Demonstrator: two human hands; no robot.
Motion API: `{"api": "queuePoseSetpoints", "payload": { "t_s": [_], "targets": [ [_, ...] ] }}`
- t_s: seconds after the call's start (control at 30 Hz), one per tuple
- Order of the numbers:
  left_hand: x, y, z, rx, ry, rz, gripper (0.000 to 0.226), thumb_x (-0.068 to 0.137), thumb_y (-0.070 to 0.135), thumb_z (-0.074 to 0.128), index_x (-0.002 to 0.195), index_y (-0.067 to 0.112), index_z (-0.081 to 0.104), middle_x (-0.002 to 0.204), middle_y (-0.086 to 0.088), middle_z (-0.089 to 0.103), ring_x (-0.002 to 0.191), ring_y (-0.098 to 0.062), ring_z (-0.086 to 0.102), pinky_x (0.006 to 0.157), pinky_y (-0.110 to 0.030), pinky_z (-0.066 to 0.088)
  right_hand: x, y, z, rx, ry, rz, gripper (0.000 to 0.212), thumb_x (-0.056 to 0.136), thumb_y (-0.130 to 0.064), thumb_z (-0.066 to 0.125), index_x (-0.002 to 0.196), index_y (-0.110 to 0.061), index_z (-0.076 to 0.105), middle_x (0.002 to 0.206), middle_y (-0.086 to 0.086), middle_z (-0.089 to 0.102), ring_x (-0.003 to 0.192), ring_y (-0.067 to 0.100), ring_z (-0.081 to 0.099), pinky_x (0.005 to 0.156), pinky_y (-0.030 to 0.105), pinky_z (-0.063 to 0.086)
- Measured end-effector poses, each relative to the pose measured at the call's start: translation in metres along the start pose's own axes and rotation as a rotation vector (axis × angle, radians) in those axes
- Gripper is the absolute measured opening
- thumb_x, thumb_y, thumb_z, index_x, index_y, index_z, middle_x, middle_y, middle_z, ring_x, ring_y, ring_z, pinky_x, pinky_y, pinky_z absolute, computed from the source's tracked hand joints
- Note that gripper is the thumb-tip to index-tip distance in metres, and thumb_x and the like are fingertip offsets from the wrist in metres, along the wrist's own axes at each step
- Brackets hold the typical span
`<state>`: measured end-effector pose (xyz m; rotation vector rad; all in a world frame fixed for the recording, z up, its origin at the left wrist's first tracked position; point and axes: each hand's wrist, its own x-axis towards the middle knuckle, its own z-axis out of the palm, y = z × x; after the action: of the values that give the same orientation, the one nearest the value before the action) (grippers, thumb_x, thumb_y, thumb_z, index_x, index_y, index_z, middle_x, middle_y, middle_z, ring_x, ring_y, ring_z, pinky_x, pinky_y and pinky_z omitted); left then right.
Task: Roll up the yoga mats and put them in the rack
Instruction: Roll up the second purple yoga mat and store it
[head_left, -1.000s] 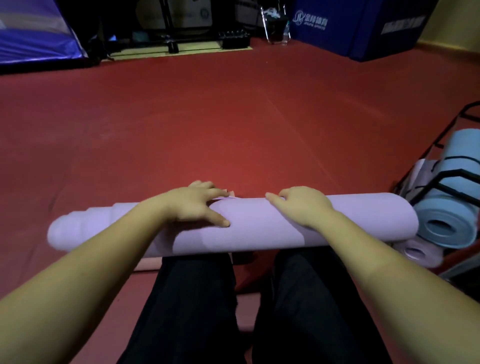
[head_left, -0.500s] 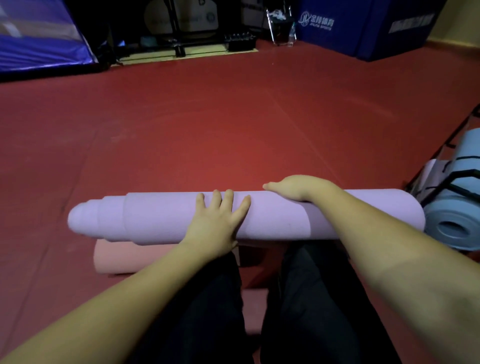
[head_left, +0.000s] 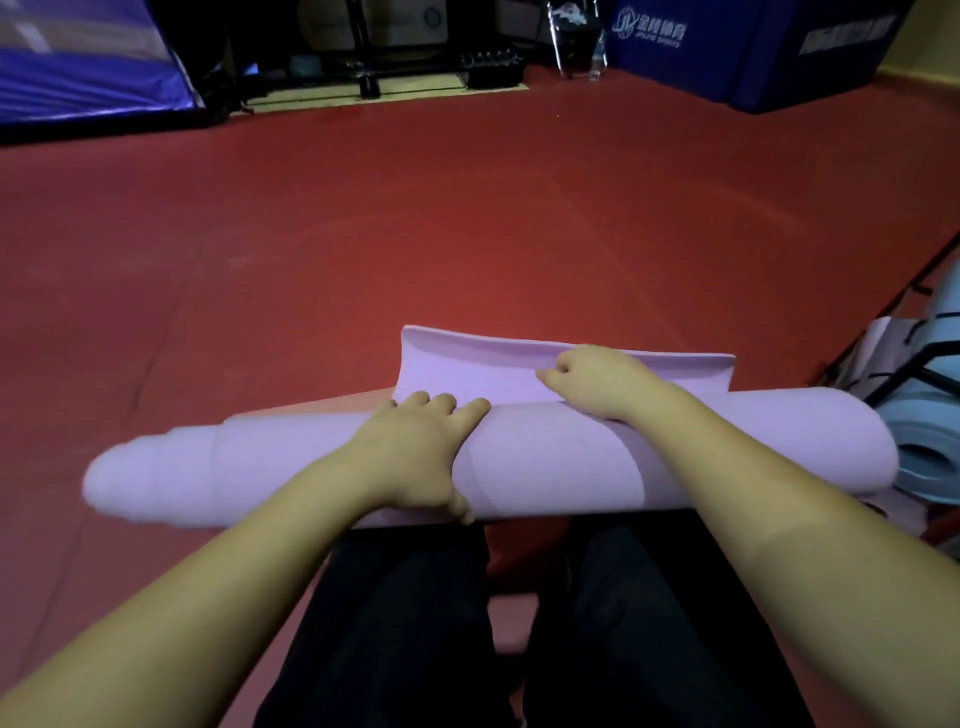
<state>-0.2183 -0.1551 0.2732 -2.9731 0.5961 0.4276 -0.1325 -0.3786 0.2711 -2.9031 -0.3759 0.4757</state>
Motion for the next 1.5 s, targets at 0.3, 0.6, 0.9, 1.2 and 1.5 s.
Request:
{"api": "queuePoseSetpoints", "payload": {
  "t_s": [0.3, 0.6, 0.9, 1.2, 1.5],
  "targets": [
    [0.061, -0.042, -0.029, -0.554, -0.461, -0.057, 0.089, 0.059, 0.039, 0.092, 0.133, 0.041, 0.043, 0.13, 0.013, 0.055, 0.115, -0.015, 0.055, 0.1, -0.034, 0.046, -0.024, 0.01, 0.043, -0.147, 0.337, 0.035, 0.062, 0.095, -0.06, 0.017, 0.117, -0.022, 0.06, 0.123, 0.006, 0.064, 0.115, 0.03, 0.055, 0.097, 0.04, 0.036],
    [0.07, -0.044, -0.019, -0.626, -0.177, -0.002, 0.086, 0.052, 0.055, 0.081, 0.133, 0.037, 0.056, 0.129, 0.019, 0.053, 0.117, -0.01, 0.049, 0.098, -0.033, 0.041, 0.001, 0.016, 0.036, -0.078, 0.291, 0.107, 0.056, 0.097, -0.059, 0.028, 0.11, -0.021, 0.067, 0.112, 0.006, 0.068, 0.106, 0.029, 0.059, 0.091, 0.039, 0.036],
    [0.036, -0.014, 0.055, 0.149, 0.448, 0.068, 0.102, 0.065, 0.081, 0.052, 0.144, 0.017, 0.046, 0.139, -0.013, 0.052, 0.118, -0.037, 0.051, 0.1, -0.06, 0.04, 0.044, 0.019, 0.027, -0.021, 0.02, 0.119, 0.072, 0.092, -0.063, 0.02, 0.116, -0.014, 0.067, 0.124, 0.012, 0.064, 0.106, 0.032, 0.058, 0.081, 0.039, 0.042],
    [0.049, -0.008, 0.041, 0.292, 0.218, -0.077, 0.113, 0.068, 0.074, 0.064, 0.152, 0.019, 0.01, 0.144, -0.015, 0.036, 0.12, -0.037, 0.043, 0.1, -0.056, 0.036, 0.053, 0.009, 0.013, 0.07, -0.14, 0.148, 0.067, 0.099, -0.057, 0.026, 0.139, -0.01, 0.052, 0.149, 0.016, 0.045, 0.131, 0.033, 0.047, 0.099, 0.04, 0.037],
    [0.026, -0.014, -0.001, 0.241, 0.221, 0.024, 0.107, 0.06, 0.081, 0.061, 0.144, 0.025, 0.027, 0.126, -0.003, 0.051, 0.111, -0.029, 0.052, 0.086, -0.045, 0.046, 0.046, -0.003, -0.017, 0.003, -0.253, 0.053, 0.052, 0.103, -0.046, 0.027, 0.132, -0.016, 0.057, 0.149, 0.012, 0.046, 0.127, 0.028, 0.048, 0.101, 0.039, 0.034]
  ]
}}
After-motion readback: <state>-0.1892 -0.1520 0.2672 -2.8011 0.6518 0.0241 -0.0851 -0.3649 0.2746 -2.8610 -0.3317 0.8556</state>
